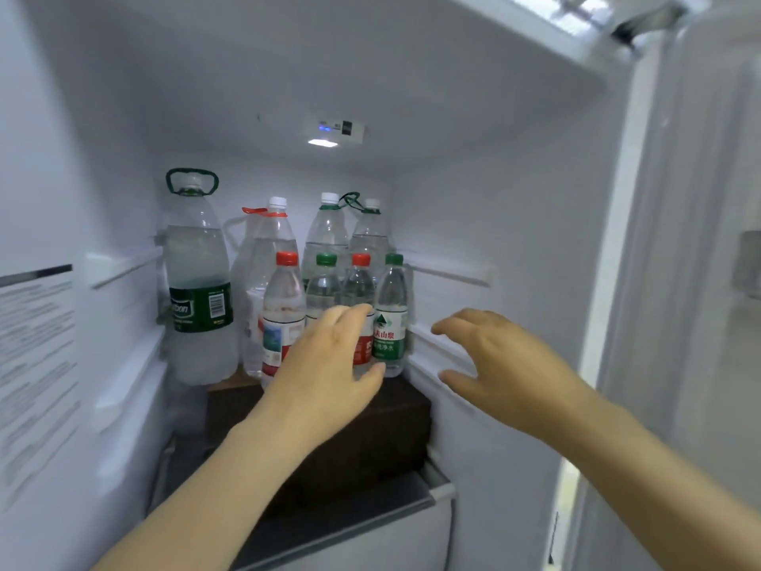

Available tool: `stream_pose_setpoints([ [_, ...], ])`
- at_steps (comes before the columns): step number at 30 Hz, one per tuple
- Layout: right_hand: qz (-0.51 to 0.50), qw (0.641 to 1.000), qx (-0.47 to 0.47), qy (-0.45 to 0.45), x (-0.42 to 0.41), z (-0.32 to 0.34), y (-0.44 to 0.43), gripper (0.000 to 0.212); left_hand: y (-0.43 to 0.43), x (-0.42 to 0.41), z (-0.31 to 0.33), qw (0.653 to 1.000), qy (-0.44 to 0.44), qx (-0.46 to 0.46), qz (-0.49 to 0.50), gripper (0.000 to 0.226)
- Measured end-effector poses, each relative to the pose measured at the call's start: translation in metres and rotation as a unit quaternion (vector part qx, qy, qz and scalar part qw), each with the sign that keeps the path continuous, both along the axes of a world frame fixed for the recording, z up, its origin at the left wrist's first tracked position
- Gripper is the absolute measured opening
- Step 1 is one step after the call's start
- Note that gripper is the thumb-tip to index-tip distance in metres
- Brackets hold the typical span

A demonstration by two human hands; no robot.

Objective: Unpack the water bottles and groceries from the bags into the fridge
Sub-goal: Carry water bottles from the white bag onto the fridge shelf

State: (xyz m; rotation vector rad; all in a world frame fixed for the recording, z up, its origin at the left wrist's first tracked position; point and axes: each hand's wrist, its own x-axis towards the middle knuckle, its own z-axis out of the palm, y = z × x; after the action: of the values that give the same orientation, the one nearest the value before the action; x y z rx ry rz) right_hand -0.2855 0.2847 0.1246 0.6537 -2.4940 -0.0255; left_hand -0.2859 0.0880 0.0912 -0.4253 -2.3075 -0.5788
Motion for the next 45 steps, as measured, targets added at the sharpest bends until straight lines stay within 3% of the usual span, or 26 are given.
stream_pose_setpoints([
  [11,-0.097,0.995,0.021,0.019,0.119,-0.020,0.082,0.046,0.068,0.053,-0.024,0.979,0.001,-0.084,-0.187,0.063],
  [26,-0.258,0.964,0.026,0.054,0.265,-0.030,0.221,0.045,0.215,0.128,-0.016,0.904,0.018,-0.131,-0.406,0.052],
  [37,-0.404,0.914,0.013,0.031,0.390,-0.054,0.308,0.046,0.353,0.208,-0.035,0.832,0.025,-0.131,-0.539,0.050],
  [45,-0.546,0.838,0.002,-0.007,0.470,-0.074,0.333,0.049,0.440,0.259,-0.058,0.762,0.020,-0.155,-0.628,0.049],
])
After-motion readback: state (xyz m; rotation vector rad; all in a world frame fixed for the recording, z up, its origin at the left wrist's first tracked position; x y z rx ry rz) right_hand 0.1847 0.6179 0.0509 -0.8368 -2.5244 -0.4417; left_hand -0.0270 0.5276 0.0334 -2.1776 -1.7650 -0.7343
